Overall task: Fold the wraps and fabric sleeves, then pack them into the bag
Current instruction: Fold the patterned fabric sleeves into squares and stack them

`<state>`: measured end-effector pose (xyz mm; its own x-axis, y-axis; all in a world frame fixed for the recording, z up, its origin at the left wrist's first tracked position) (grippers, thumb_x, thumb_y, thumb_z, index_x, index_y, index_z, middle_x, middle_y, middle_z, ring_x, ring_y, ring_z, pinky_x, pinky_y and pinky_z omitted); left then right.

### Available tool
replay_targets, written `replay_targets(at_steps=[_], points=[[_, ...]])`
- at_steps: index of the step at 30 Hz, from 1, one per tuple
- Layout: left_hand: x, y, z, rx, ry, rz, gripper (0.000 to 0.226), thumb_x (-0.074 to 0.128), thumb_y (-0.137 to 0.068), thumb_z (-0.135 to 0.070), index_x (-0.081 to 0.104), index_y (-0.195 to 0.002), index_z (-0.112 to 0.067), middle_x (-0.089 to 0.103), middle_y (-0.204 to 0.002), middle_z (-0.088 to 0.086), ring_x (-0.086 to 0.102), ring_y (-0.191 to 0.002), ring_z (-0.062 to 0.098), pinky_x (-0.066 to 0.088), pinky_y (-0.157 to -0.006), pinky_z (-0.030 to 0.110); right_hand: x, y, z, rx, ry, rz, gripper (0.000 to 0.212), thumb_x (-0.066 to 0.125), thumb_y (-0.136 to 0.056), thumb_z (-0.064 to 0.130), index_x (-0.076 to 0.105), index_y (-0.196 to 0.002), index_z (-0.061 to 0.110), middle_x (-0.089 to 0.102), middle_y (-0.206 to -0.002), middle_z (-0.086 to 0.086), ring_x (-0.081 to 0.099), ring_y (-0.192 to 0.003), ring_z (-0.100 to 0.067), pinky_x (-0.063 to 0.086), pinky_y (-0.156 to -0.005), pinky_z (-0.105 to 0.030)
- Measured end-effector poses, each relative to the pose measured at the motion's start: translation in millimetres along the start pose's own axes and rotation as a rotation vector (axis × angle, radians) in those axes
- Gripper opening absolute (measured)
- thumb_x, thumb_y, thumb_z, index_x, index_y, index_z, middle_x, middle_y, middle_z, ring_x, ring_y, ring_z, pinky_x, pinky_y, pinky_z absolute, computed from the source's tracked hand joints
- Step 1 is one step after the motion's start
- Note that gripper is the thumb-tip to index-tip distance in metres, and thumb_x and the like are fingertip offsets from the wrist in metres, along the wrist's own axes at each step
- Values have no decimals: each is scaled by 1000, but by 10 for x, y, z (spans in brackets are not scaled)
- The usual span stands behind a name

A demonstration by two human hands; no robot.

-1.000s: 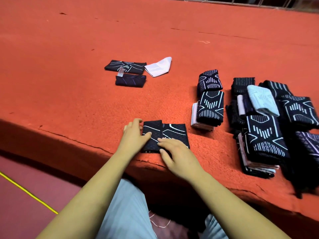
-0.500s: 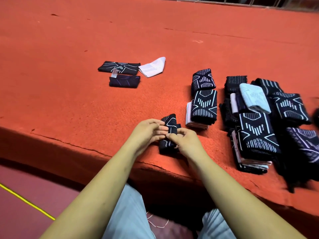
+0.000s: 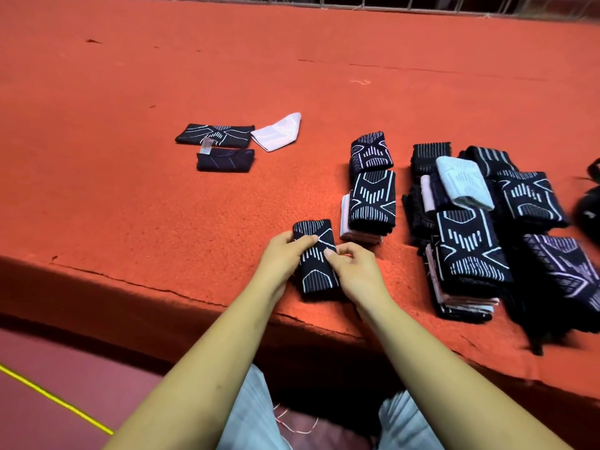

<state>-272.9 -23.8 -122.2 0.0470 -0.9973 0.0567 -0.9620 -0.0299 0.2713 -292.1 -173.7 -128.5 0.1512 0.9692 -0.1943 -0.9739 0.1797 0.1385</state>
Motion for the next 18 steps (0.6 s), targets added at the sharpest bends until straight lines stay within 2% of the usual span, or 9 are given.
replay_targets(at_steps=[3, 5, 8, 11, 14, 16, 18], points=[[26, 128, -54, 57, 207, 38, 14, 63, -91, -6, 65, -103, -14, 73, -90, 5, 69, -79, 16, 56, -75, 30, -72, 76, 171, -113, 58, -1, 14, 66, -93, 17, 67, -85, 5, 68, -69, 2, 60, -59, -4, 46, -58, -23], [44, 237, -109, 88, 317, 53, 14, 60, -92, -4, 62, -105, -11, 72, -91, 7, 69, -80, 17, 56, -76, 33, -87, 129, 266, -191, 175, 3, 13, 68, -91, 23, 68, -80, 16, 71, -78, 2, 62, -68, -8, 48, -67, -27], [20, 342, -187, 123, 370, 20, 19, 59, -94, -6, 60, -113, -7, 71, -97, 12, 68, -83, 21, 56, -79, 36, -96, 223, 419, -290, 245, -14, 18, 68, -90, 27, 60, -74, 26, 68, -86, 0, 63, -81, -12, 48, -77, -29], [38, 440, -370, 203, 382, -5, 19, 60, -94, -8, 59, -113, -8, 70, -99, 12, 69, -81, 19, 58, -76, 32, -119, 335, 627, -343, 201, -13, 20, 65, -93, 24, 54, -76, 22, 63, -75, 4, 56, -69, -9, 45, -70, -33], [154, 533, -625, 266, 403, 1, 24, 68, -86, -23, 61, -106, -10, 72, -95, 12, 69, -77, 20, 59, -72, 33, -228, 394, 777, -355, 101, -38, 17, 66, -92, 22, 50, -88, 19, 58, -67, 4, 50, -58, -3, 42, -64, -30], [272, 561, -790, 272, 414, 14, 25, 68, -85, -28, 64, -103, -11, 73, -93, 13, 70, -75, 21, 59, -71, 34, -329, 425, 921, -384, 84, -48, 17, 64, -93, 24, 48, -95, 18, 61, -65, -1, 54, -59, -11, 45, -65, -34], [426, 548, -962, 265, 429, 42, 16, 64, -92, -24, 65, -101, -11, 74, -89, 11, 70, -72, 20, 59, -70, 34, -475, 434, 1096, -424, 110, -59, 13, 62, -95, 26, 51, -94, 19, 66, -71, -8, 59, -65, -19, 48, -70, -41]])
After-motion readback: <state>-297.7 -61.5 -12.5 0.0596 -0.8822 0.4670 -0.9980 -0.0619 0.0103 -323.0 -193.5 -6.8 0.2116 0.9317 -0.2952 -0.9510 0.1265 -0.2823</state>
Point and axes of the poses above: each hand's wrist, its own y-axis away from the middle knuckle, its own x-axis out of the palm, z = x × y, the point moved 8 cm from there along -y, towards the middle knuckle
